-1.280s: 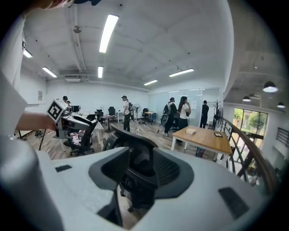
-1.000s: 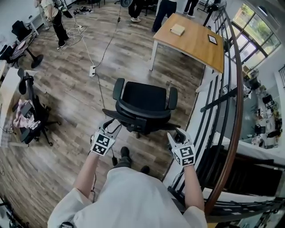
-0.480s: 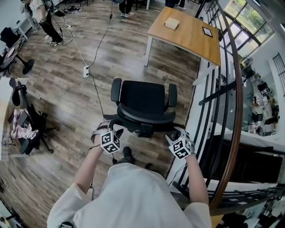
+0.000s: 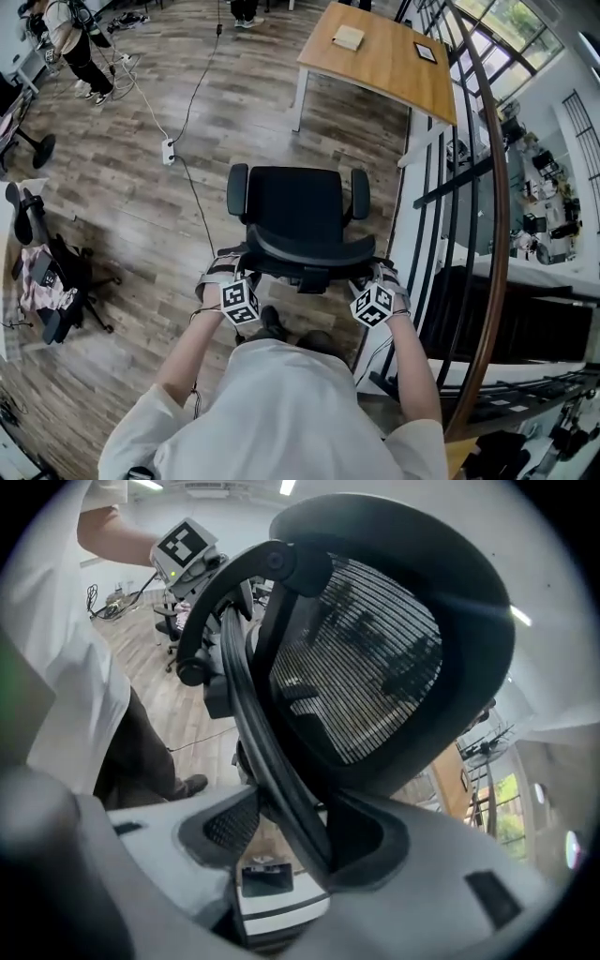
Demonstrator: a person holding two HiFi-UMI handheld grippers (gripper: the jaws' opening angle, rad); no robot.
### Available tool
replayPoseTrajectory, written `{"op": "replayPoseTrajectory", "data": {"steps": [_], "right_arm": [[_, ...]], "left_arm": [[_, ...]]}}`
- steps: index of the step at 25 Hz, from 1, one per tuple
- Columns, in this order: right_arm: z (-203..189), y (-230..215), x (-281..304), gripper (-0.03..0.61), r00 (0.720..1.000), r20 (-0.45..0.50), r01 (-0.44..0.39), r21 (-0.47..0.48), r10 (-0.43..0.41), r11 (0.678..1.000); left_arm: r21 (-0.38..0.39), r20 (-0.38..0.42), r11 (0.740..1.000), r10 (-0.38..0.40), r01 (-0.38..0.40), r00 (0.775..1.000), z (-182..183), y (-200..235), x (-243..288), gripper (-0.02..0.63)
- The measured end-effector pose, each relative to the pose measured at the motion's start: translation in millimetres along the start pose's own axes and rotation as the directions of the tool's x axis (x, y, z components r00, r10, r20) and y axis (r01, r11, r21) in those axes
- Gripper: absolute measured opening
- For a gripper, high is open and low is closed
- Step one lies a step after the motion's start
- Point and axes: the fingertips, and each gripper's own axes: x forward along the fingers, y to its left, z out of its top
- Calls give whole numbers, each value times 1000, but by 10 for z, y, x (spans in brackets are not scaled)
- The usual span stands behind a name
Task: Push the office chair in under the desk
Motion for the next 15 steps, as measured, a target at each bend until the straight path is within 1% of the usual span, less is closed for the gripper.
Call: {"op": "replayPoseTrajectory", "data": {"steps": [3, 8, 15], "right_arm": [[-25, -12, 24, 209, 1000, -16, 13, -1, -13, 1000], [-35, -14, 57, 209, 1000, -21, 13, 22, -12, 1000], [-20, -186, 35, 209, 999, -21, 25, 30, -24, 999]], "left_arm": [[14, 14, 1000, -5, 5, 1000, 12, 11, 17, 216], [16, 11, 999, -30, 30, 999, 24, 26, 64, 218], [21, 15, 999, -26, 26, 1000, 112, 209, 121, 222]]}}
